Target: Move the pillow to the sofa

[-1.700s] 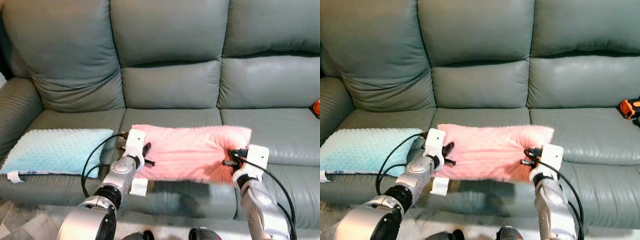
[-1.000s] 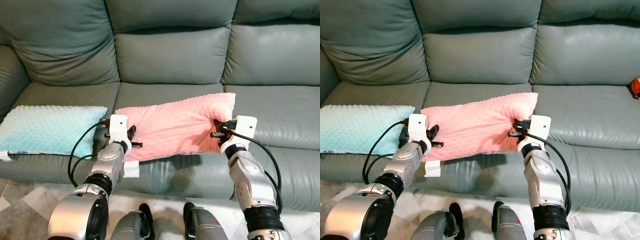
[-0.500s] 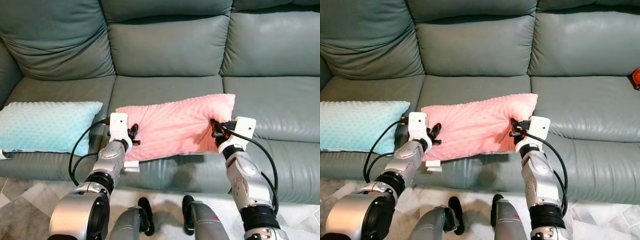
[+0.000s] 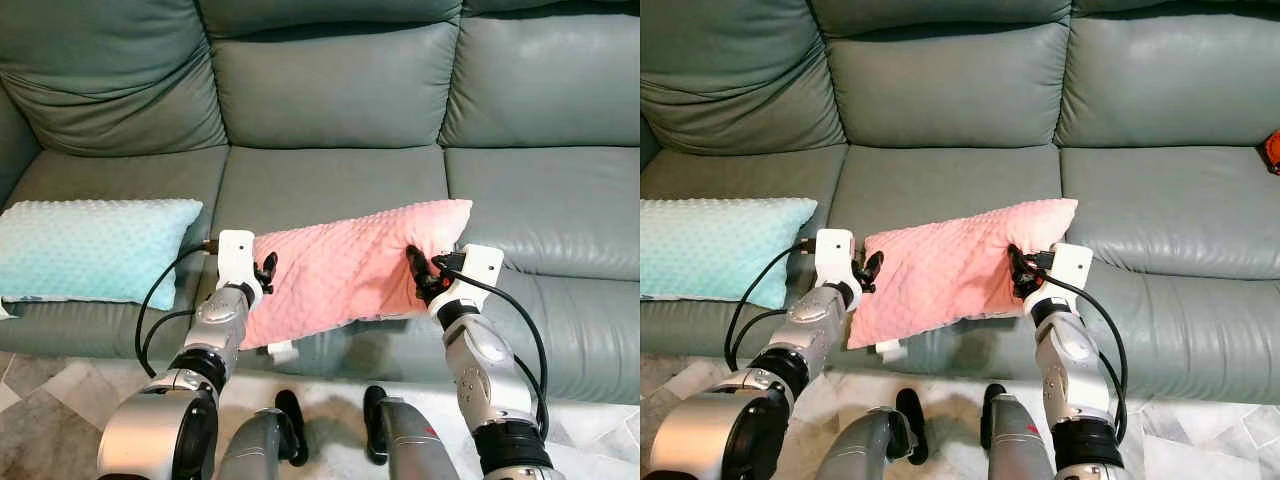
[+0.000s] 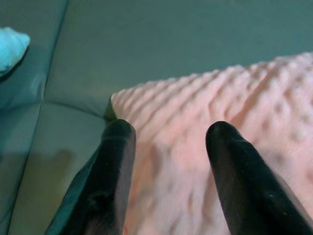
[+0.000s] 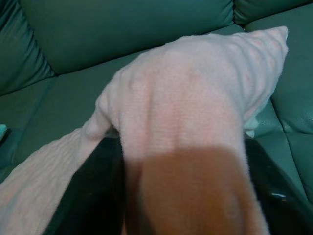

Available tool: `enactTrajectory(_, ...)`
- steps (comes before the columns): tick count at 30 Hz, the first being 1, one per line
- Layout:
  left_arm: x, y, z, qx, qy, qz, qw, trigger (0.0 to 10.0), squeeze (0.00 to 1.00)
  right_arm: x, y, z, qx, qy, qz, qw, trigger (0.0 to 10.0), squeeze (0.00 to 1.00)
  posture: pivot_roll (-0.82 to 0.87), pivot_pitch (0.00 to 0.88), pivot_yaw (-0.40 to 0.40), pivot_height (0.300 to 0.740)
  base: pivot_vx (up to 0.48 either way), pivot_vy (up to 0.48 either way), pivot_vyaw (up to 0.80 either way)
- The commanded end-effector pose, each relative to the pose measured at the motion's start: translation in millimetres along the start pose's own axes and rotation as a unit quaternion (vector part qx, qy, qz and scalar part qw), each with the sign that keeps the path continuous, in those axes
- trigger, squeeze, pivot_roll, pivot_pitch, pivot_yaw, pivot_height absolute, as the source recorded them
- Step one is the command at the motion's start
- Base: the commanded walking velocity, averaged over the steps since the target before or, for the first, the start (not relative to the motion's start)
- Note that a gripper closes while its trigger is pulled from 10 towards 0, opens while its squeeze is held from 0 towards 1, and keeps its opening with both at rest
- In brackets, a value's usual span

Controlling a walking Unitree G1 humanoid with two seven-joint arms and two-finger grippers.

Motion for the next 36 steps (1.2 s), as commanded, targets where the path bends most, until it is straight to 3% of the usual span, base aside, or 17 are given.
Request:
enactTrajectory(1, -6.7, -19.5, 6.3, -0.028, 0.014, -0.002, 1.0, 10.0, 1.0, -5.3, -9.1, 5.2, -0.011, 0.009, -0.008, 1.0, 10.0, 1.0, -0.14, 0.373, 0.113, 0.74, 0.0, 0.0, 0.0)
enactTrajectory(13, -9.7, -27.8, 11.0, -0.029, -0.004, 0.001, 1.0, 10.0, 1.0, -9.7, -18.0, 12.3, -0.026, 0.02, -0.015, 0.999, 10.0, 1.0, -0.12, 0.368, 0.105, 0.74, 0.0, 0.0, 0.0)
enactTrajectory(25, -5.3, -40.2, 18.9, -0.028, -0.022, 0.043, 0.998, 10.0, 1.0, -19.8, -30.4, 12.8, -0.048, 0.033, -0.026, 0.998, 10.0, 1.0, -0.1, 0.353, 0.101, 0.74, 0.0, 0.0, 0.0)
enactTrajectory(31, 0.3, -38.6, 20.3, -0.034, -0.046, 0.047, 0.997, 10.0, 1.0, -23.0, -27.7, 11.6, -0.047, 0.04, -0.016, 0.998, 10.0, 1.0, -0.11, 0.349, 0.101, 0.74, 0.0, 0.0, 0.0)
enactTrajectory(36, 0.4, -51.6, 32.5, -0.052, -0.078, 0.036, 0.995, 10.0, 1.0, -15.4, -20.1, 14.4, -0.041, 0.031, 0.003, 0.999, 10.0, 1.0, -0.11, 0.346, 0.103, 0.74, 0.0, 0.0, 0.0)
Point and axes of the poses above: a point about 5 cm out from each wrist's last joint towards the gripper, its own z axis pointing back from the gripper into the wrist, its own y axis along the axis of the wrist's last joint, x = y × z, the point moved 1 cm from there along -z, pointing out of the wrist towards the gripper, and after that the axes turned 5 degrees about -z, right-handed, at the moved point
